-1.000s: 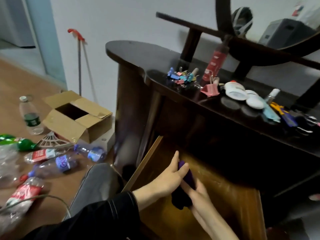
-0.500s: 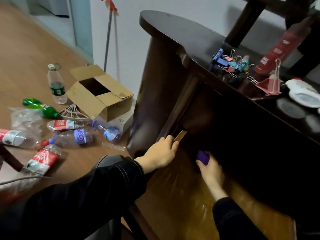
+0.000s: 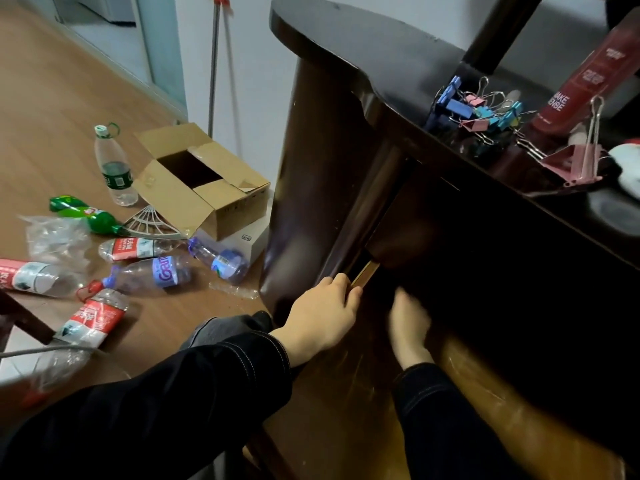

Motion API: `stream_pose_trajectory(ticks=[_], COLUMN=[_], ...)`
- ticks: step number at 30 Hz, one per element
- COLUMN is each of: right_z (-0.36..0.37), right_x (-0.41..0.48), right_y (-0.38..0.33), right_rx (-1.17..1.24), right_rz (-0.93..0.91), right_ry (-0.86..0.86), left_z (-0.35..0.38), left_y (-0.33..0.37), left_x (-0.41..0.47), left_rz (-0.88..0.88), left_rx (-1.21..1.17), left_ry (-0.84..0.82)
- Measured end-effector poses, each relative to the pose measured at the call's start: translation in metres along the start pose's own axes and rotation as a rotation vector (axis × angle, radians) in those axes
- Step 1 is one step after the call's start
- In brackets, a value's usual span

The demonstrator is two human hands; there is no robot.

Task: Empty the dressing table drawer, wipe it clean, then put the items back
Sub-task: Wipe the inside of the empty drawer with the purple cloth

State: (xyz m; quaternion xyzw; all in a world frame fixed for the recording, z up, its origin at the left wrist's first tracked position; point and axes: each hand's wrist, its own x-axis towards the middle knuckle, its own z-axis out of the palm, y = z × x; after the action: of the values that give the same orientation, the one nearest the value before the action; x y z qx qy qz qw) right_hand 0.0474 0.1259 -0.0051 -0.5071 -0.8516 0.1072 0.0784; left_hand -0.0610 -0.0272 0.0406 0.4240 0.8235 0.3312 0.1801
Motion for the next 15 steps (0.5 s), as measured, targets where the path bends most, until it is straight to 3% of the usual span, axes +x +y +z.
stream_pose_trajectory(ticks=[5, 11, 15], right_z=[-0.001, -0.011, 0.008], right_x=[-0.015, 0.017, -0.010], right_y=[0.025, 0.003, -0.001], right_rx=[-0.131, -0.031, -0.010], right_rz=[-0.220, 0.005, -0.040], right_ry=[-0.129, -0.084, -0.174], left_z=[-0.002, -0.006, -0.006], left_y=[0.001, 0.004, 0.005], left_x=[-0.002, -0.004, -0.006], left_rz=[0.029, 0.061, 0.073], left_rx=[0.011, 0.058, 0.068], left_ry=[-0.003, 0.005, 0.005])
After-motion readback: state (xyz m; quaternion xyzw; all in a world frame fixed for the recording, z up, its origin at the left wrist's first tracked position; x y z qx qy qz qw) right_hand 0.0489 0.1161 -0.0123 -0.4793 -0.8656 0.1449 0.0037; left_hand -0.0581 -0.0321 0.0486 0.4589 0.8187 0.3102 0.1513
